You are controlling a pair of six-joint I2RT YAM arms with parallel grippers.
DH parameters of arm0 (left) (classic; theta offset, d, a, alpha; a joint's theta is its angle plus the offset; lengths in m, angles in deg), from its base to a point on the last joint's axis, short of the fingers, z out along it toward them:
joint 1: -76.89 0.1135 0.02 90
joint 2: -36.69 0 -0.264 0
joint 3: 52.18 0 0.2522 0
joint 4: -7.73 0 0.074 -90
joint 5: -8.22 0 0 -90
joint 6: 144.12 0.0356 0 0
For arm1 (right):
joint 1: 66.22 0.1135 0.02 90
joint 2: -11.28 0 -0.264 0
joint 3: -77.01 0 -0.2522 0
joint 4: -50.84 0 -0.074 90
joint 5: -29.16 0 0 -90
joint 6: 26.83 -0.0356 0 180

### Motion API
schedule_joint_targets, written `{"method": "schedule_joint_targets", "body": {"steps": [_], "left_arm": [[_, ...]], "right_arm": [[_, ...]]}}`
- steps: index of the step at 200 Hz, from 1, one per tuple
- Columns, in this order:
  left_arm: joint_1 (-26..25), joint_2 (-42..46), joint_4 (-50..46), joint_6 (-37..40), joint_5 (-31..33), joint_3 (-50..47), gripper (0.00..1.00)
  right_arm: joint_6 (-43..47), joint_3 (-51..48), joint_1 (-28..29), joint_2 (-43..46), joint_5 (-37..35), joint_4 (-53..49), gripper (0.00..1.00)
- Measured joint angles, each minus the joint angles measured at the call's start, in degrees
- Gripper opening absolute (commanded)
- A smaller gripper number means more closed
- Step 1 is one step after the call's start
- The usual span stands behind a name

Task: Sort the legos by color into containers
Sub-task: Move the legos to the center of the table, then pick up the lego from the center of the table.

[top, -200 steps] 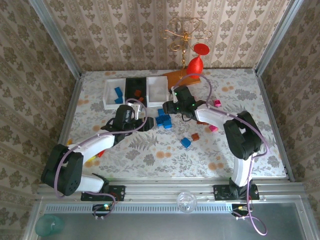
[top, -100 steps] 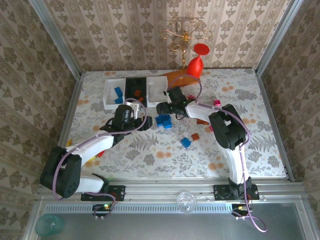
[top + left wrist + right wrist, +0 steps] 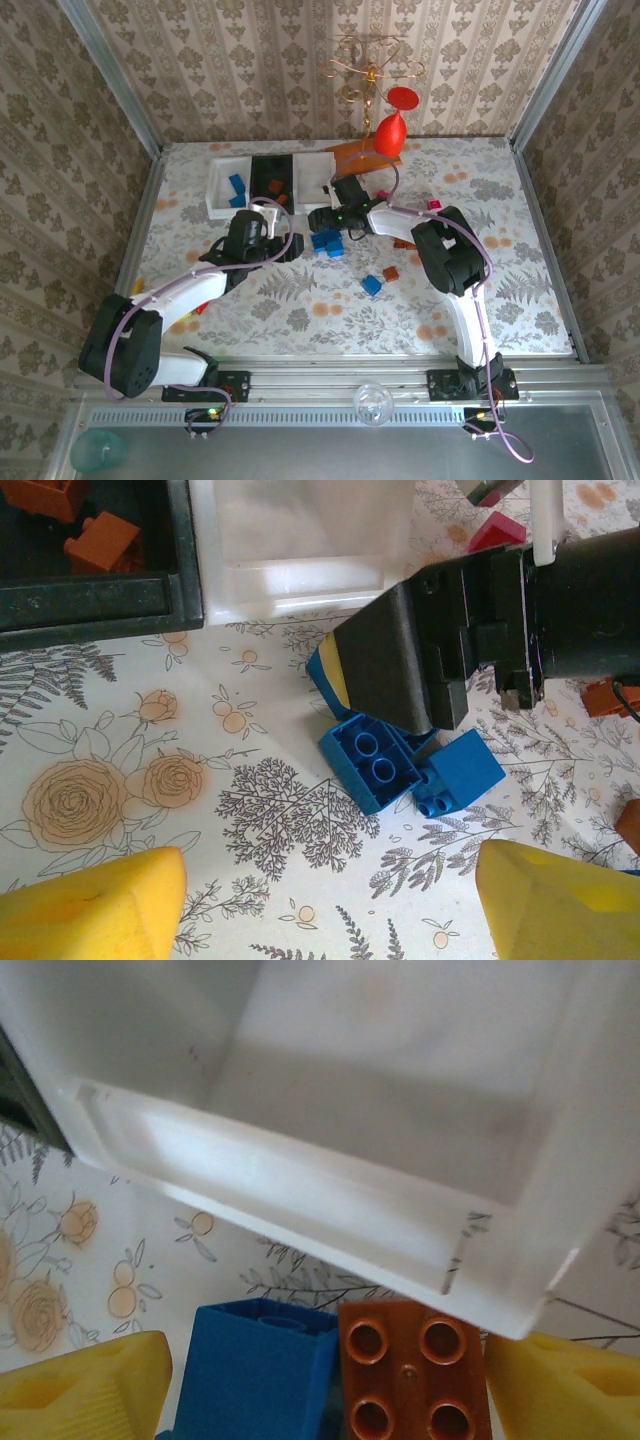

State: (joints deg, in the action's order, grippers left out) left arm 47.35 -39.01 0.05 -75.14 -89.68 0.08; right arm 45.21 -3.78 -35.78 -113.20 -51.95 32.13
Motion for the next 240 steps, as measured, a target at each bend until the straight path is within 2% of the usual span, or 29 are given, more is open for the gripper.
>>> {"method": "schedule_joint_targets", "body": {"steps": [49, 82, 103, 156, 240], "left_arm": [[1.5, 3.6, 0.0, 0.1, 1.2, -2.8, 0.78], [2.6, 5.1, 0.2, 0.1, 1.8, -4.4, 0.77], [2.6, 5.1, 0.7, 0.1, 1.8, -4.8, 0.77], [2.6, 2.5, 2.2, 0.1, 1.0, -4.7, 0.77], [1.0, -16.7, -1.0, 4.7, 0.9, 8.3, 0.78]], "right_arm": [[1.1, -4.9, 0.7, 1.8, 7.7, 4.2, 0.8], [4.1, -10.6, 3.8, 4.9, 15.1, 7.1, 0.8], [4.3, -14.8, 4.9, 7.5, 16.9, 10.1, 0.79], [0.0, -17.8, -0.2, 9.5, 14.2, 17.3, 0.77], [-3.3, -25.9, -0.2, 19.4, 7.8, 19.8, 0.78]]}}
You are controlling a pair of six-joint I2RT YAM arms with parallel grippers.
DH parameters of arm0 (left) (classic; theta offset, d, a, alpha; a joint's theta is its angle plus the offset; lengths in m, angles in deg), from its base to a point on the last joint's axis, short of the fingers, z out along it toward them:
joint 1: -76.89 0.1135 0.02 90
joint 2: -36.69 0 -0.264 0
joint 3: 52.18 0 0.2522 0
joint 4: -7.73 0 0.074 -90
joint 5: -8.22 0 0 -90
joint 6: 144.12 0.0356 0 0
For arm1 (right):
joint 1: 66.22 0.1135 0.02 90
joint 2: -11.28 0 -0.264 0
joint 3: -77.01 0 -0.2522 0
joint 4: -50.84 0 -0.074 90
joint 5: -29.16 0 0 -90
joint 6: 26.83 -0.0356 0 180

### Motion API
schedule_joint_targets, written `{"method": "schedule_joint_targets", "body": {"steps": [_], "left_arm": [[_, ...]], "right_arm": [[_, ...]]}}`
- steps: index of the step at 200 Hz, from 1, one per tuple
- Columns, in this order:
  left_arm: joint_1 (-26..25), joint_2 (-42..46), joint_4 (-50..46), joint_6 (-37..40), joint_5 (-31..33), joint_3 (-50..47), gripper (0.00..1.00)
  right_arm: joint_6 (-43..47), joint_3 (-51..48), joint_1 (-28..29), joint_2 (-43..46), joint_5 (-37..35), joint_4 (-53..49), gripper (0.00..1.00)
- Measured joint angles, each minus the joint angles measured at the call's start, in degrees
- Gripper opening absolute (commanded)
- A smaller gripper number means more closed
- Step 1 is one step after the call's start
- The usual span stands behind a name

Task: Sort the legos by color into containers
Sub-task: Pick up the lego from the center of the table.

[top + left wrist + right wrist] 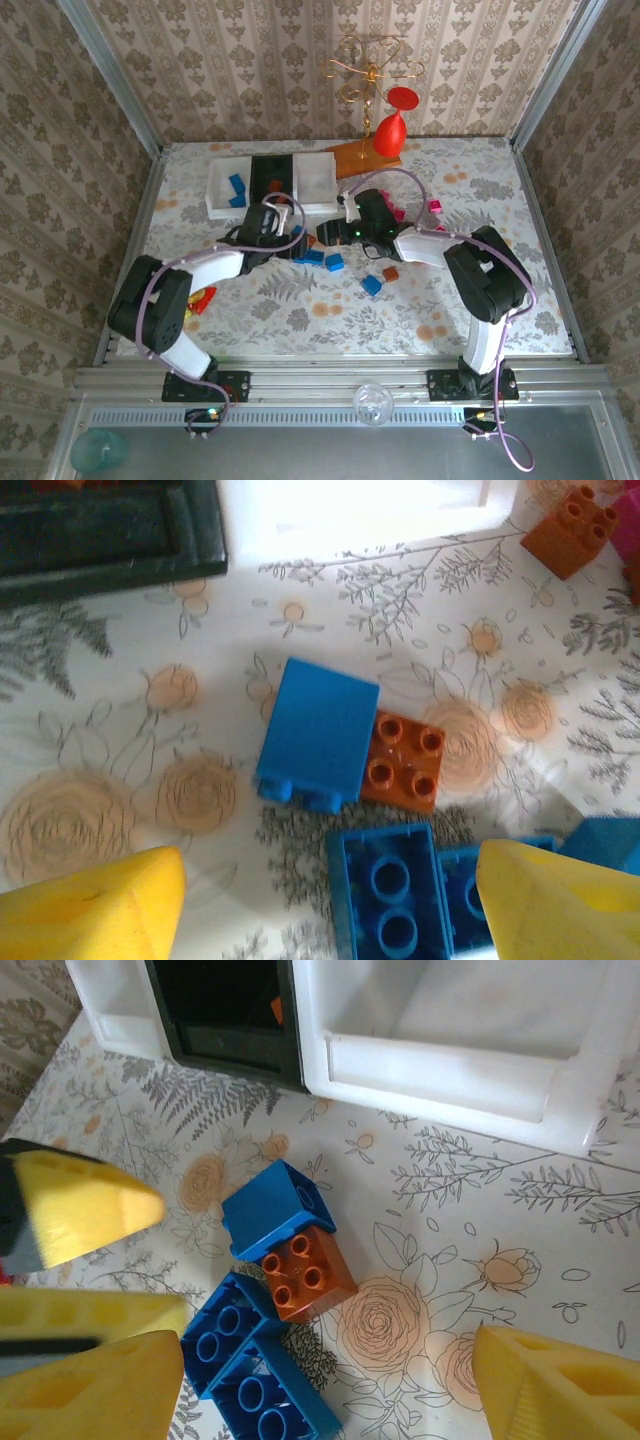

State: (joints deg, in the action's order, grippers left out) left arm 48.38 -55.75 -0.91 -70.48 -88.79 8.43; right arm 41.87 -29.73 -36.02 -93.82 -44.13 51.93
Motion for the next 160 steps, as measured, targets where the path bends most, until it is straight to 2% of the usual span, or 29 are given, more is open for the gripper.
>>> {"method": "schedule_joint_targets", "body": {"steps": [69, 111, 160], "left_arm": [[0.9, -10.4, -2.7, 2.3, 0.0, 9.1, 0.72], [1.6, -12.1, -3.0, 2.5, -0.7, 10.5, 0.62], [5.4, -12.8, -1.6, 1.6, -2.1, 10.4, 0.51]], "right_arm": [[-0.6, -4.2, -0.2, 2.9, -0.5, 1.3, 0.78], [-1.1, -4.3, -0.2, 3.0, -0.7, 1.3, 0.78], [-1.5, -4.3, -0.2, 3.0, -0.7, 1.3, 0.78]]}}
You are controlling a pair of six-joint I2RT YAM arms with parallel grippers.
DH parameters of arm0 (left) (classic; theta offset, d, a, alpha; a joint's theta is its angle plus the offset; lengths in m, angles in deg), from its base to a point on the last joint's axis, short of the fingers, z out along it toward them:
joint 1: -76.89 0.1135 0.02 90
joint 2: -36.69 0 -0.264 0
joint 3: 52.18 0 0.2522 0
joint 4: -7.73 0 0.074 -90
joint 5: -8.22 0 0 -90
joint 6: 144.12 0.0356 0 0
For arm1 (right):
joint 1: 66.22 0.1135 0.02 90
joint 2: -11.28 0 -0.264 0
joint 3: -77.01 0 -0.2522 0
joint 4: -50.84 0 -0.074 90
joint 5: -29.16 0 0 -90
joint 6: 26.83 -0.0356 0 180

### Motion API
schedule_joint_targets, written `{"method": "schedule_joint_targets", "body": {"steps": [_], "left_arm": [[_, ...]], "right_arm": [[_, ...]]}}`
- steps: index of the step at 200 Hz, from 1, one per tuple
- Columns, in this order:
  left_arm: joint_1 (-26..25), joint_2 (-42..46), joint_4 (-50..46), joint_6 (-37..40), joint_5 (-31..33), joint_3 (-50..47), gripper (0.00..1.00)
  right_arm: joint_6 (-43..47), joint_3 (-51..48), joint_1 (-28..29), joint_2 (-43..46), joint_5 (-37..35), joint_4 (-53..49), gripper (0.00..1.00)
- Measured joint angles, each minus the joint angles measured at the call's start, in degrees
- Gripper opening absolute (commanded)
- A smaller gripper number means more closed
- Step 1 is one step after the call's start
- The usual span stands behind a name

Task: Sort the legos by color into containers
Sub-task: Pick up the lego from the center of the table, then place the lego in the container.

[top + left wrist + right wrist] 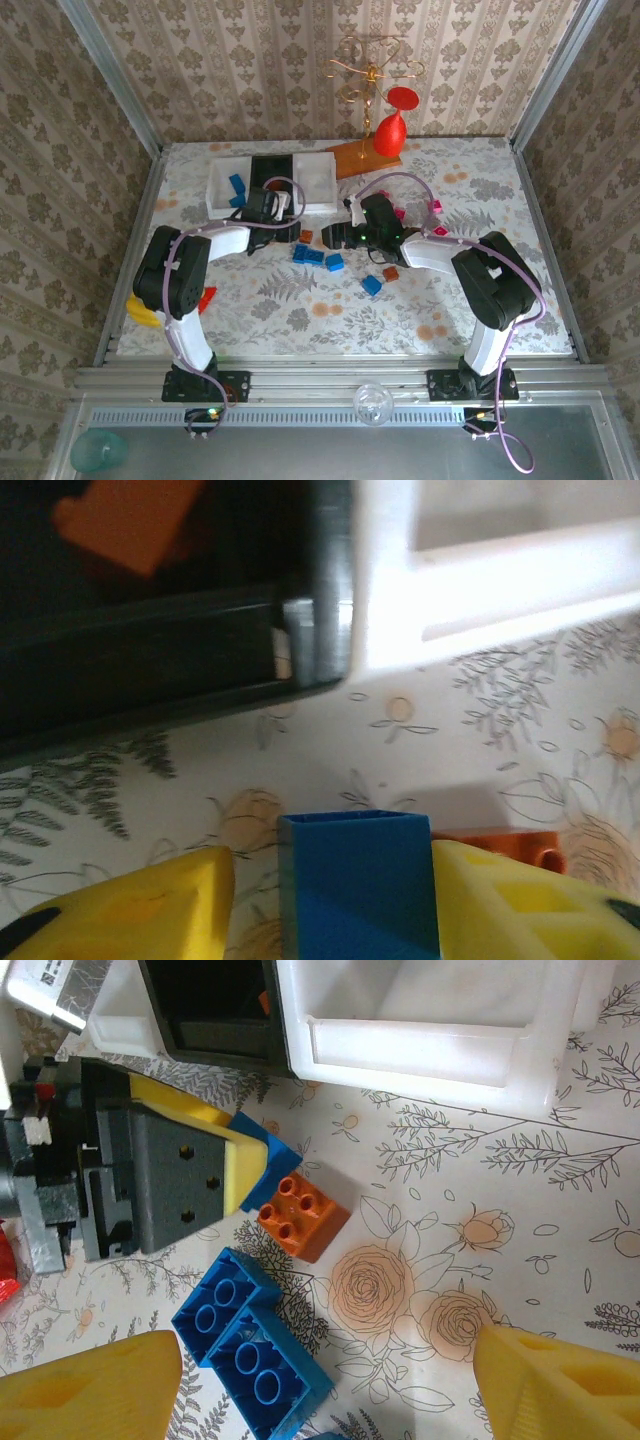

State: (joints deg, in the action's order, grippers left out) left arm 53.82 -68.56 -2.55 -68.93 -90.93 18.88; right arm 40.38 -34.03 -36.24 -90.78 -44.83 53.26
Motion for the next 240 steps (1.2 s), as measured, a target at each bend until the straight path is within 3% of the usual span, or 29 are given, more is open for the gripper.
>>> {"method": "schedule_joint_targets", "body": {"steps": [85, 126, 161, 180, 240], "left_arm": [[1.4, 0.7, 5.6, -2.1, -1.3, -3.7, 0.32], [2.0, 13.9, 6.4, -3.1, 3.1, -14.1, 0.32], [6.8, 21.4, 7.2, -3.2, 5.7, -13.2, 0.32], [10.4, 20.2, 6.6, -3.2, 7.0, -9.5, 0.32], [17.4, 2.5, 1.1, -2.1, 8.7, 10.9, 0.37]], "right_arm": [[-0.7, 0.0, 0.0, 0.0, 0.0, 0.0, 0.78], [-0.2, -1.8, 1.1, 0.2, 0.0, 0.6, 0.82], [4.9, -2.3, 7.8, 1.4, -0.3, 1.6, 0.93], [7.5, -2.0, 11.3, 2.0, -0.5, 3.2, 1.0], [11.0, -1.4, 13.2, 3.6, -3.0, 4.2, 1.0]]}}
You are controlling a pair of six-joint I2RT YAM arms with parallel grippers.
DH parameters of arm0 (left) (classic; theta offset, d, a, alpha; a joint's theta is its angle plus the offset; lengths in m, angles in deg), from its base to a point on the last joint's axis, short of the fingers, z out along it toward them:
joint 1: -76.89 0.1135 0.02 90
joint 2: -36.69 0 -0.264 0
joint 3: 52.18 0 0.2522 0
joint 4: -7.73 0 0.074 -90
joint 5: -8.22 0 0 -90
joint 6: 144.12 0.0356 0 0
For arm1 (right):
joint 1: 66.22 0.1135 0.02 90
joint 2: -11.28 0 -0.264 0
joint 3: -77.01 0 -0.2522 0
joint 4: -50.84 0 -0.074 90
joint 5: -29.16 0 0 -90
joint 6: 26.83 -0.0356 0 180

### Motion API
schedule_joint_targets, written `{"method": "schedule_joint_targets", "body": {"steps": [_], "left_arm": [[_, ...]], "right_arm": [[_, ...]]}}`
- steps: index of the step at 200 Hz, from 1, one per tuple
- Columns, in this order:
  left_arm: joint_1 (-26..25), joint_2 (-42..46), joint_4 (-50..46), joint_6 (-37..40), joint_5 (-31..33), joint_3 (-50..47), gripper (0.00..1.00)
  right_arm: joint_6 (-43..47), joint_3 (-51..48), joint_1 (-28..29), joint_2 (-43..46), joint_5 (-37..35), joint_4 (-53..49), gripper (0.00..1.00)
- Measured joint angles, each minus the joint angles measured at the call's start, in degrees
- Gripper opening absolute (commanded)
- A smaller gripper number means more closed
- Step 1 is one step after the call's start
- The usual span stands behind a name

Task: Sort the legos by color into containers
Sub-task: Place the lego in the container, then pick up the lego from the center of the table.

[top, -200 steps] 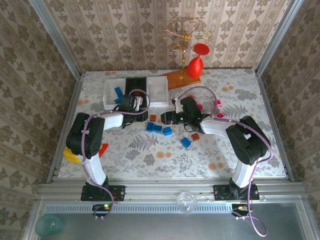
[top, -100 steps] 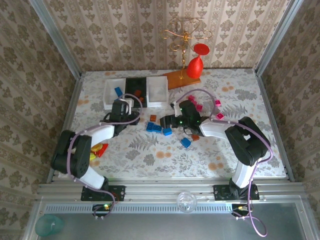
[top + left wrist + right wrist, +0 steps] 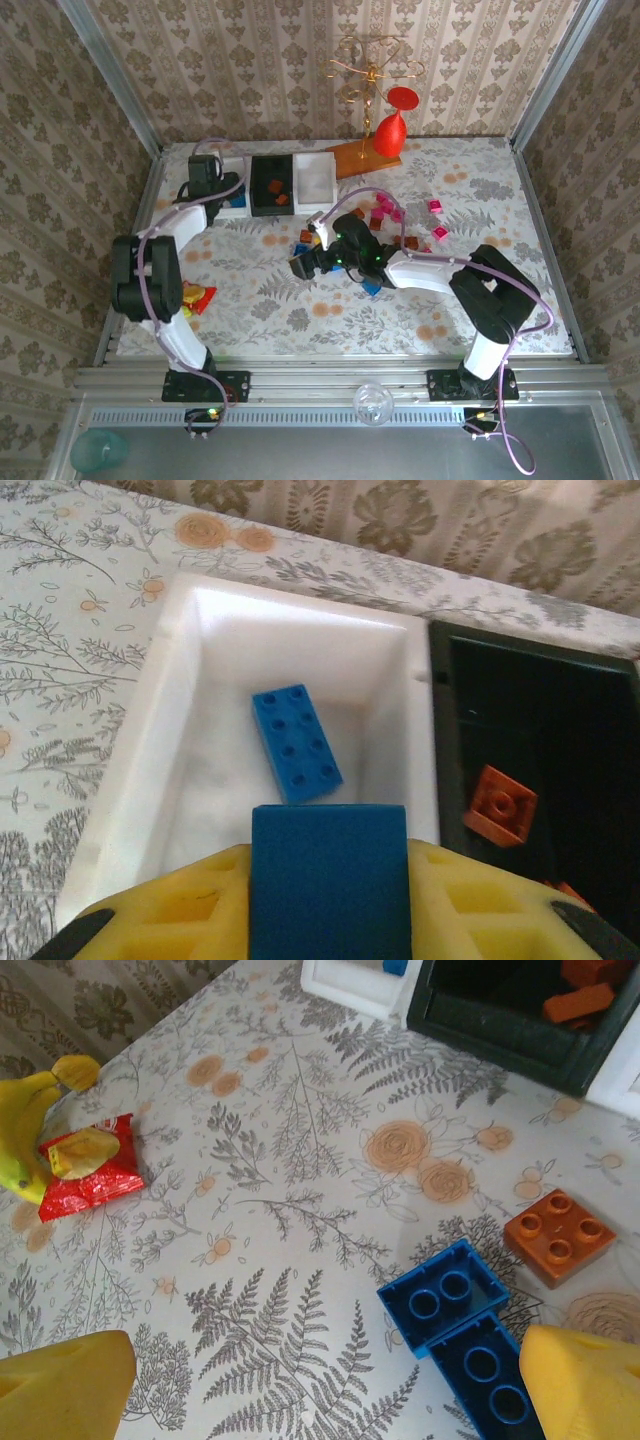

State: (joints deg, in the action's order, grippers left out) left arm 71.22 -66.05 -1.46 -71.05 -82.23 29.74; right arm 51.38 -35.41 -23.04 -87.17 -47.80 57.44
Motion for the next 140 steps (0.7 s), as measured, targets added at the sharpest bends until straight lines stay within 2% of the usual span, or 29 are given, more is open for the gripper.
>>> {"method": "schedule_joint_targets", "body": {"steps": [27, 63, 82, 110, 140], "left_arm": [[0.9, -5.8, -3.9, 1.3, 0.8, 6.6, 0.4], [1.2, -7.0, -6.5, 2.9, 0.9, 9.7, 0.62], [1.2, -6.3, -6.5, 3.1, 0.9, 9.3, 0.67], [0.9, -1.4, -6.1, 3.0, 0.2, 5.0, 0.69], [-1.5, 10.5, -3.1, 1.0, -2.7, -5.5, 0.71]], "right_arm": [[0.7, -1.8, 0.0, 3.8, -2.3, 0.0, 1.0], [1.0, -3.2, 0.0, 5.9, -4.1, -0.3, 1.0], [0.9, -4.2, 0.0, 6.2, -4.9, -0.6, 1.0], [0.5, -4.8, 0.0, 7.0, -6.8, -2.1, 1.0], [-0.4, -4.8, -0.6, 10.4, -12.2, -7.3, 1.0]]}}
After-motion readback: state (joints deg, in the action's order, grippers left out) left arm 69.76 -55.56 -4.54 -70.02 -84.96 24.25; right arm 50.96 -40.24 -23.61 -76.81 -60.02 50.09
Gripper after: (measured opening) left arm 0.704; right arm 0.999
